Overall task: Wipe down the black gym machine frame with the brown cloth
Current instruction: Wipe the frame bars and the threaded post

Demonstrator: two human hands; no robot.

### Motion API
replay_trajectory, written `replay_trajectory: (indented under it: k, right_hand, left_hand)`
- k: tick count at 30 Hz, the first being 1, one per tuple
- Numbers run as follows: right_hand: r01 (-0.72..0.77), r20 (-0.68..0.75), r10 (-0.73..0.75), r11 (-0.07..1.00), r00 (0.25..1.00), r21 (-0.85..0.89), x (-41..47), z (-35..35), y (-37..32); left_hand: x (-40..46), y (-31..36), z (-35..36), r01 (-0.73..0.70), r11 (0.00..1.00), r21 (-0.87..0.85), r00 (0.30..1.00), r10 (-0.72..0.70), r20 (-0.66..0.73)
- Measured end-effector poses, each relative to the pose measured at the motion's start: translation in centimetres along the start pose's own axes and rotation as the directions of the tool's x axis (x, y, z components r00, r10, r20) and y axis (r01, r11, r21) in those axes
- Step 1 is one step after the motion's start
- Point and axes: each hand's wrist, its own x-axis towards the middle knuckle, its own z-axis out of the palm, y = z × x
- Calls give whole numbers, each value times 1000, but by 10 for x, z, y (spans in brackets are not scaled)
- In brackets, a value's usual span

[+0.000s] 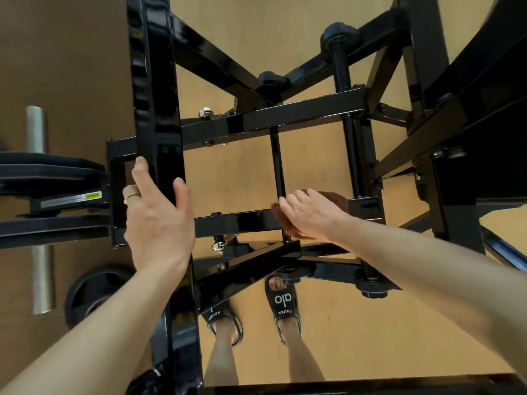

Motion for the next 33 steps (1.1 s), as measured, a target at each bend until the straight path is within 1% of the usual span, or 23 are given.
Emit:
replay_trajectory:
  k: [6, 9, 11, 13, 15, 18, 20, 22, 24, 25, 26, 27, 28, 29, 30, 31, 32, 33]
  right_hand:
    - [16, -43, -13, 997, 999, 78, 45, -9, -36]
    - [-14, -63, 21, 994, 998, 104, 60, -10, -52]
    - [-46, -92, 63, 984, 994, 173, 57, -6, -54]
    - [-82, -115, 114, 964, 987, 254, 40, -3, -47]
    - [-126, -93, 157, 954, 983, 274, 12, 2, -29]
    - [-186, 4, 188, 968, 982, 171, -33, 9, 9]
    - [-190, 33, 187, 974, 982, 121, -53, 6, 27]
    - [-167, 1, 169, 976, 986, 136, -58, 0, 36]
    - [-167, -104, 187, 970, 977, 175, -52, -8, 46]
    - [-210, -173, 245, 958, 954, 197, -47, -13, 54]
    - [-284, -240, 340, 929, 909, 238, -42, -17, 65]
    - [-373, -288, 458, 876, 841, 306, -37, -24, 78]
    - [-456, -304, 576, 804, 759, 383, -32, -29, 91]
    - [-535, -282, 680, 718, 677, 446, -26, -34, 103]
    - [-609, -221, 763, 626, 607, 488, -20, -35, 113]
    - [-669, -129, 818, 539, 560, 512, -14, -34, 120]
    - [-705, -14, 839, 466, 544, 535, -7, -32, 124]
    - [-720, 99, 831, 407, 548, 563, -1, -29, 125]
  left_hand:
    - [1, -1, 1, -5, 1000, 24, 1000, 5, -2]
    - [1, -1, 2, -5, 999, 48, 1000, 5, -9]
    - [0, 0, 2, 0, 998, 59, 1000, 1, -11]
    - [0, 2, 1, 9, 998, 67, 1000, -8, -11]
    - [-1, 3, 0, 18, 997, 73, 1000, -17, -11]
    - [-2, 7, -3, 30, 997, 73, 1000, -30, 0]
    - [-3, 9, -6, 29, 997, 71, 999, -30, 13]
    - [-3, 11, -7, 31, 997, 74, 999, -32, 16]
    - [-3, 12, -7, 35, 996, 81, 999, -36, 17]
    - [-3, 12, -7, 36, 996, 81, 999, -38, 19]
    - [-3, 11, -7, 36, 996, 80, 999, -38, 20]
    - [-3, 11, -6, 37, 996, 79, 999, -39, 21]
    - [-2, 10, -6, 40, 996, 80, 999, -42, 23]
    - [-2, 9, -5, 45, 995, 84, 999, -47, 25]
    - [-2, 9, -5, 47, 995, 87, 998, -49, 25]
    - [-1, 10, -5, 48, 995, 91, 998, -51, 25]
    - [-1, 10, -5, 50, 994, 95, 998, -52, 25]
    - [-2, 11, -5, 49, 994, 96, 998, -52, 24]
